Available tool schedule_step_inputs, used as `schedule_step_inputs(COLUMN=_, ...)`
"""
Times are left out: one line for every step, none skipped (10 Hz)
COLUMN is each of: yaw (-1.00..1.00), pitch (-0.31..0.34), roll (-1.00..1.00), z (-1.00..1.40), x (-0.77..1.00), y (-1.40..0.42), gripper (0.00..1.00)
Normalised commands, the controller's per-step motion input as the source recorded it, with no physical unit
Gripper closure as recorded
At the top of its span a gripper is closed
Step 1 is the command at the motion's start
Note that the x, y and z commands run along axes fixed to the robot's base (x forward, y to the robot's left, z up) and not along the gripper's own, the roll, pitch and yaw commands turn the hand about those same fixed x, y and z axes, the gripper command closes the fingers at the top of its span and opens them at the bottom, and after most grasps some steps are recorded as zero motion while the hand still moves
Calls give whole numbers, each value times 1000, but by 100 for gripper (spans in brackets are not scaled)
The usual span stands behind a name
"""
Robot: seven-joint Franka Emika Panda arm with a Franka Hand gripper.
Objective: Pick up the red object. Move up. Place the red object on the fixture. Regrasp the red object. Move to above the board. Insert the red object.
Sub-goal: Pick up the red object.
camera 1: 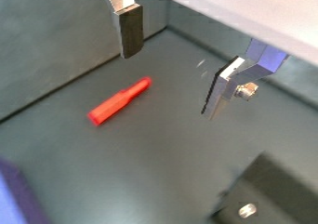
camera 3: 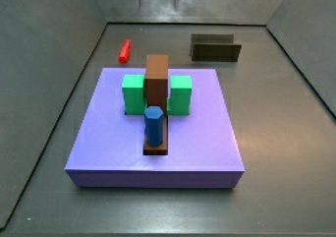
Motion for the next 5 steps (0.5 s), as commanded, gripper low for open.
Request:
schedule_step_inputs(yaw=20, pitch=-166, roll=14, z=-891, x=-271, y=-443, gripper=0)
schedule_step_inputs(yaw=20, pitch=-153, roll=17, z=-946, x=-206, y=-263, gripper=0)
schedule_step_inputs(yaw=40, pitch=-147, roll=49, z=-977, x=-231, y=-180, gripper=0)
schedule_step_inputs(yaw=43, pitch=-156, roll=56, z=-977, x=-311, y=-86, gripper=0)
schedule_step_inputs(yaw=37, pitch=-180, roll=-3, z=-874, x=-320, y=-43, gripper=0)
